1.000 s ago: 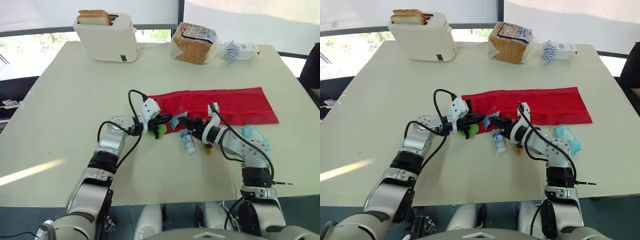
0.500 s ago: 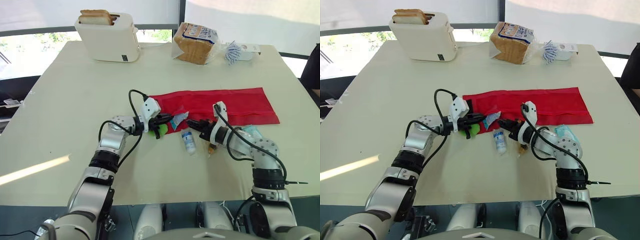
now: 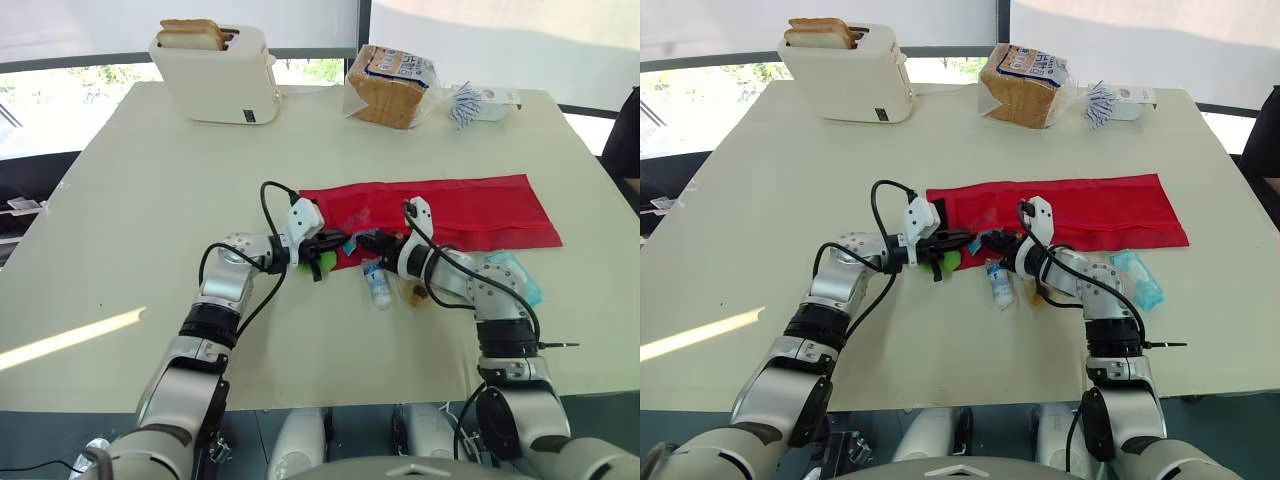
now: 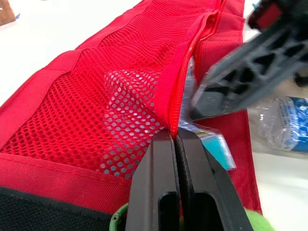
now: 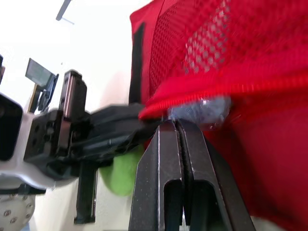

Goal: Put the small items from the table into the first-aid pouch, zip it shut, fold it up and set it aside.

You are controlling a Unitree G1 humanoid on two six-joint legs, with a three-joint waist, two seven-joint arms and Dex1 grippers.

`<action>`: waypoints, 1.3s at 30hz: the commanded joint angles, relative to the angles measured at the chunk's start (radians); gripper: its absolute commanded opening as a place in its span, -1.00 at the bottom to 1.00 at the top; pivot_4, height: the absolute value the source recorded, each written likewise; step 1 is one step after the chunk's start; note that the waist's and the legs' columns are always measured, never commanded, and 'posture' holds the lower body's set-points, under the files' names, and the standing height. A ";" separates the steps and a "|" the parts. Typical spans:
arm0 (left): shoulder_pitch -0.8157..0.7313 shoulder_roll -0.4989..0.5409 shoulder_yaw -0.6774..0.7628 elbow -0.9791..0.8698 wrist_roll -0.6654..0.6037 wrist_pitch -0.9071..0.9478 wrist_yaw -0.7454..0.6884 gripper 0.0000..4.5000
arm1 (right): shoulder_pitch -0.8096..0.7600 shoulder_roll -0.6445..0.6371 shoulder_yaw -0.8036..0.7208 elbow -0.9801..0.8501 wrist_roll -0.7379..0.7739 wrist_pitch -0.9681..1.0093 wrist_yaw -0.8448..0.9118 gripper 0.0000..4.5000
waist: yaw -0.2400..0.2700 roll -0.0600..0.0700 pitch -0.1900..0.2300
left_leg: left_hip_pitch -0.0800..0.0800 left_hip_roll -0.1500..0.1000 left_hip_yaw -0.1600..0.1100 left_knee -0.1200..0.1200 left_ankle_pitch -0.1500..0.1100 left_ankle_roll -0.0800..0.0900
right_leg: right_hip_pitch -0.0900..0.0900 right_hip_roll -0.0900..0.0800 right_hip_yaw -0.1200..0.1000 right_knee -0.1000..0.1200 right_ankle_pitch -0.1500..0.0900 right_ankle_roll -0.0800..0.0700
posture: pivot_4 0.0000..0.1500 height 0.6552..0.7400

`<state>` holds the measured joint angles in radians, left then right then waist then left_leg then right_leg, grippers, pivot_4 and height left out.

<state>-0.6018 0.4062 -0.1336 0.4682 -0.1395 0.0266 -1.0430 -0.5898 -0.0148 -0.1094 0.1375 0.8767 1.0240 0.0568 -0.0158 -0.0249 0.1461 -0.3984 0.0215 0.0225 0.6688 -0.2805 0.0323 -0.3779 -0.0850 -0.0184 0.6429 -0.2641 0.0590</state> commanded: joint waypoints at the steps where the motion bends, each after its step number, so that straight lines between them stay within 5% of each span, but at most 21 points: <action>1: 0.003 -0.004 -0.019 -0.042 0.001 -0.013 -0.022 -1.00 | -0.037 0.017 -0.010 0.020 -0.034 -0.037 0.017 -0.98 | 0.000 0.000 0.000 | 0.000 0.000 0.000 0.000 0.000 0.000 | 0.000 0.000 0.000 0.000 0.000 0.000 | 1.00 1.00; 9: -0.013 -0.010 -0.016 -0.017 0.007 -0.018 -0.011 -1.00 | -0.083 0.019 0.051 0.069 -0.180 -0.109 0.059 -0.98 | -0.001 0.000 0.000 | 0.000 0.000 0.000 0.000 0.000 -0.001 | 0.000 0.000 0.000 0.000 0.000 0.000 | 1.00 1.00; 22: -0.055 -0.015 -0.006 0.071 0.020 -0.068 -0.016 -1.00 | 0.008 -0.122 0.296 -0.170 -0.391 -0.116 0.196 -0.98 | 0.000 0.000 0.000 | 0.000 0.000 0.000 0.000 0.000 0.000 | 0.000 0.000 0.000 0.000 0.000 0.000 | 1.00 1.00; 34: -0.032 -0.014 -0.033 0.054 0.028 -0.086 -0.051 -1.00 | -0.108 0.014 0.273 0.101 -0.600 -0.389 0.113 -0.98 | -0.001 0.000 0.000 | 0.000 0.000 0.000 0.000 0.001 -0.002 | 0.000 0.000 0.000 0.000 0.000 0.000 | 1.00 1.00; 39: -0.041 -0.007 -0.028 0.080 0.041 -0.105 -0.037 -1.00 | -0.092 0.028 0.270 0.082 -0.601 -0.394 0.164 -0.98 | -0.002 0.000 0.000 | 0.000 0.000 0.000 0.000 0.002 -0.003 | 0.000 0.000 0.000 0.000 0.000 0.000 | 1.00 1.00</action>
<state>-0.6356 0.3999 -0.1482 0.5374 -0.1080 -0.0574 -1.0682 -0.6650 0.0139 0.1715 0.2787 0.2757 0.6486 0.1932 -0.0175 -0.0248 0.1462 -0.3981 0.0212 0.0225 0.6690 -0.2789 0.0296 -0.3779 -0.0850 -0.0185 0.6431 -0.2641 0.0591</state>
